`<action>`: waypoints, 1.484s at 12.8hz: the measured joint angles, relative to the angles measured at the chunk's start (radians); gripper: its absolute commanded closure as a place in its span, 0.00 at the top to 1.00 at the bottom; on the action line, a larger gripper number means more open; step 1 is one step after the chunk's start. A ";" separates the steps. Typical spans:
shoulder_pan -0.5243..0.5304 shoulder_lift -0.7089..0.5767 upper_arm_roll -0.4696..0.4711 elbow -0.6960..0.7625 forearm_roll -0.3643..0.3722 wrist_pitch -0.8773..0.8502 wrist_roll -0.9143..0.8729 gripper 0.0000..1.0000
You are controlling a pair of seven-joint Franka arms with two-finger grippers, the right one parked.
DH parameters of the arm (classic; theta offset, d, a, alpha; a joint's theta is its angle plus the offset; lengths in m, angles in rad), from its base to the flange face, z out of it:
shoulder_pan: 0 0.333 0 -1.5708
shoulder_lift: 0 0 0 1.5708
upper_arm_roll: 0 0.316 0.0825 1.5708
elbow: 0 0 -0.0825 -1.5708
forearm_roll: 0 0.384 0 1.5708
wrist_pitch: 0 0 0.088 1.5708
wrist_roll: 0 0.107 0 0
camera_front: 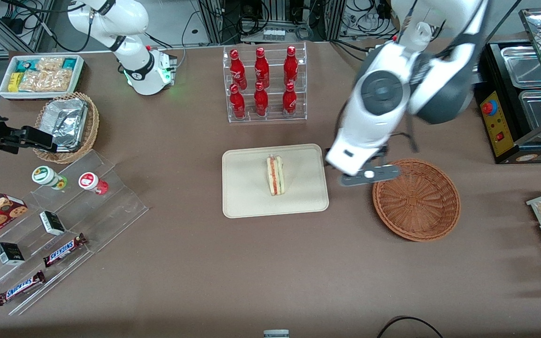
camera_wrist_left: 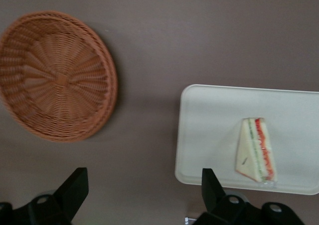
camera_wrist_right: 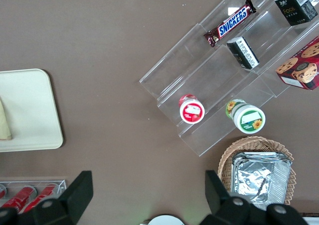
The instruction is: Place sandwich from basket to tray
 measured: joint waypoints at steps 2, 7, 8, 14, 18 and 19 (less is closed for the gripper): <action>0.077 -0.047 0.001 -0.001 0.000 -0.053 0.120 1.00; 0.240 -0.175 0.001 -0.036 -0.002 -0.144 0.376 1.00; 0.264 -0.208 0.001 -0.063 -0.002 -0.145 0.414 1.00; 0.345 -0.335 0.001 -0.156 -0.013 -0.146 0.513 1.00; 0.366 -0.341 0.001 -0.155 -0.013 -0.141 0.543 1.00; 0.372 -0.339 0.001 -0.154 -0.013 -0.139 0.547 1.00</action>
